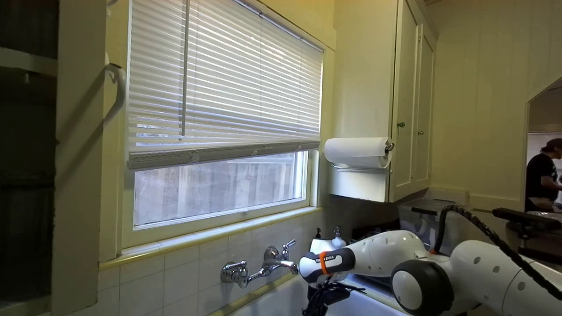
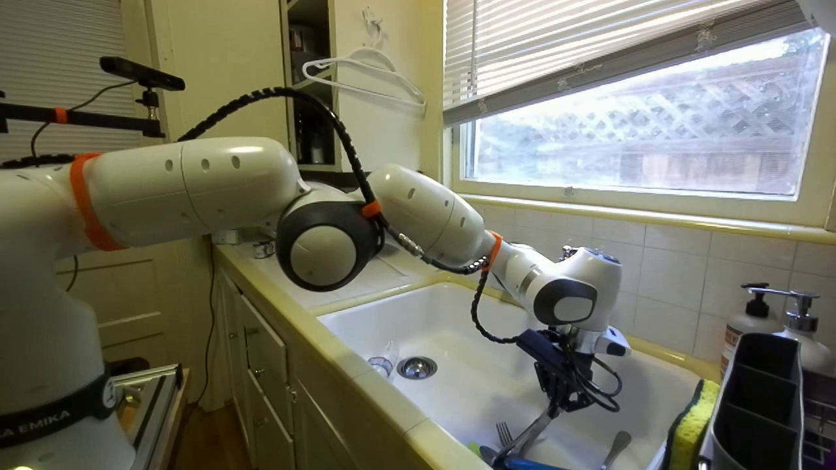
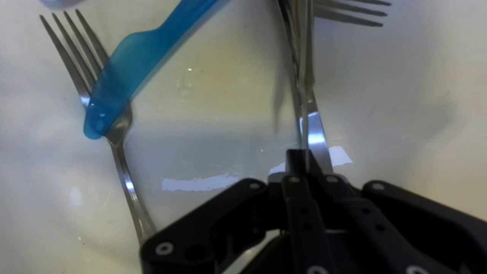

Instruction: Put the silver butter knife from the dishrack in the sink.

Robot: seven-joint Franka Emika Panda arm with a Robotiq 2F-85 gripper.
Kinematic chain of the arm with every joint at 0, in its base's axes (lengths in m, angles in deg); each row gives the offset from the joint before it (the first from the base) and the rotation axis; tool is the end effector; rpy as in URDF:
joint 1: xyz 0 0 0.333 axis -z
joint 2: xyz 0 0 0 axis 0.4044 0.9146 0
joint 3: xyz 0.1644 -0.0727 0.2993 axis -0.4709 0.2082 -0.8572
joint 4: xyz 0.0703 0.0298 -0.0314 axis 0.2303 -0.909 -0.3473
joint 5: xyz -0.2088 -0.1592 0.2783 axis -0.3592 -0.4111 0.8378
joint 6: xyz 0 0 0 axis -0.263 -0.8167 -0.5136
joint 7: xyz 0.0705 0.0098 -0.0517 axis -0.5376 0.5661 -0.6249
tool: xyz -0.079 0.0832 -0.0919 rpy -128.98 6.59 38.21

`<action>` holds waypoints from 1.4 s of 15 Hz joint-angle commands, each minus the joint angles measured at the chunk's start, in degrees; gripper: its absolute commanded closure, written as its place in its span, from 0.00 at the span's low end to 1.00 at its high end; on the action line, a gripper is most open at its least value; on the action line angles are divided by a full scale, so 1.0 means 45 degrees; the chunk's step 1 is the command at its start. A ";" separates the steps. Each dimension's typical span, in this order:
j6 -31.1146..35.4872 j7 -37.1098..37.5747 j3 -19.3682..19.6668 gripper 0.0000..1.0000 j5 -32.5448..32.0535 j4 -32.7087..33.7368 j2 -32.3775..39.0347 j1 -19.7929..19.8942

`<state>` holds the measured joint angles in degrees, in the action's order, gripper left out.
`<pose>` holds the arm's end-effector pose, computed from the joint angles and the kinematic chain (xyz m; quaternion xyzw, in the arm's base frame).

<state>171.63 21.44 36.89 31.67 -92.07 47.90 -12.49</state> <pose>0.7914 -0.1148 0.0504 -0.9951 -0.0731 0.0234 0.0630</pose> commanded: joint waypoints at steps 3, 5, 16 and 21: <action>-0.1156 0.0250 0.0096 0.71 0.0291 0.2350 0.1604 -0.0154; -0.1302 0.0314 0.0117 0.58 0.0283 0.2745 0.1866 -0.0155; -0.2430 -0.0531 0.0328 0.00 -0.0379 0.1194 -0.0209 0.0317; -0.1659 -0.1885 0.0719 0.00 -0.0603 0.0305 -0.1231 0.0585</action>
<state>161.57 16.77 39.48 30.46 -85.06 46.80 -10.31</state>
